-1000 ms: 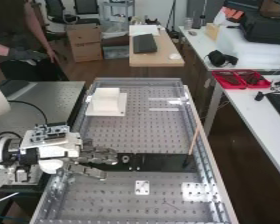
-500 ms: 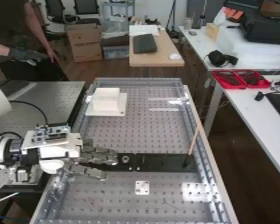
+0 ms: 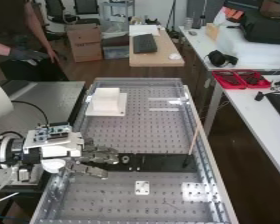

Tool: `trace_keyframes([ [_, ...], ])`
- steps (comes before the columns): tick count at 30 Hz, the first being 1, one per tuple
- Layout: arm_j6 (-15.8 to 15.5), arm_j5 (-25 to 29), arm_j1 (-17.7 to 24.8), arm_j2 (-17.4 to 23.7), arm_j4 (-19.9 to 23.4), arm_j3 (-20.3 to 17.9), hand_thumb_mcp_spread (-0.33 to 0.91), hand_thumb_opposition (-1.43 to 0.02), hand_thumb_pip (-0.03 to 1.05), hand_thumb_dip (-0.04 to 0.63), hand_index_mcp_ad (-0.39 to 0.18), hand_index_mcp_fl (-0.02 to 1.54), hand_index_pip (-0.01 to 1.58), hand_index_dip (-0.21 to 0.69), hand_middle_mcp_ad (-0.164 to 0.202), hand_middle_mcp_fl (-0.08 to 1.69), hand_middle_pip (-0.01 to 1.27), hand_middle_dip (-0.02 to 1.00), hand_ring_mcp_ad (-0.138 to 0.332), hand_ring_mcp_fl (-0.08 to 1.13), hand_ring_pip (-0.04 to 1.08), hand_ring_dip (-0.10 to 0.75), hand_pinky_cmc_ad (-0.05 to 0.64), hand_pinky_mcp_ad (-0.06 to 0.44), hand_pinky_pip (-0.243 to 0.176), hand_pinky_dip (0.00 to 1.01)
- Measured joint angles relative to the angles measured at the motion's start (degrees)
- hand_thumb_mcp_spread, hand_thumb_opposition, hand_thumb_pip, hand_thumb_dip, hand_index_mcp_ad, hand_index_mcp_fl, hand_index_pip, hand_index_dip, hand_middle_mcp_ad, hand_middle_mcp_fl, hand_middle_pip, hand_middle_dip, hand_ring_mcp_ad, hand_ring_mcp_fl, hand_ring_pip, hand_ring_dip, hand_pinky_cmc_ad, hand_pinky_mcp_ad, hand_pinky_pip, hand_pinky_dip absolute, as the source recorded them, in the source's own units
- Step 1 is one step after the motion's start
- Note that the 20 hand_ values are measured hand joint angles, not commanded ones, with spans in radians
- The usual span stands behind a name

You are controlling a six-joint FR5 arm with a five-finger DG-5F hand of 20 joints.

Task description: Grab the smaller nut and place it in the white container

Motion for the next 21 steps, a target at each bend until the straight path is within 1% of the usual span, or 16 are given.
trace_keyframes([
  [11, -0.13, 0.45, 0.26, 0.24, -0.38, -0.32, 0.44, -0.84, 0.80, 0.230, -0.188, 0.02, 1.56, 0.194, 0.058, 0.02, 0.14, 0.22, 0.113, 0.00, 0.10, 0.108, 0.328, 0.278, -0.012, 0.18],
  [15, -0.11, 0.58, 0.25, 0.32, -0.44, -0.44, 0.44, -0.84, 0.80, 0.234, -0.176, 0.00, 1.56, 0.197, 0.058, 0.02, 0.14, 0.22, 0.113, 0.00, 0.10, 0.108, 0.332, 0.278, -0.012, 0.18],
  [21, 0.24, 0.95, 0.32, 0.48, 0.01, -0.79, 0.44, -0.84, 0.80, 0.234, -0.182, 0.00, 1.56, 0.194, 0.058, 0.02, 0.14, 0.22, 0.113, 0.00, 0.10, 0.113, 0.332, 0.278, -0.012, 0.18],
])
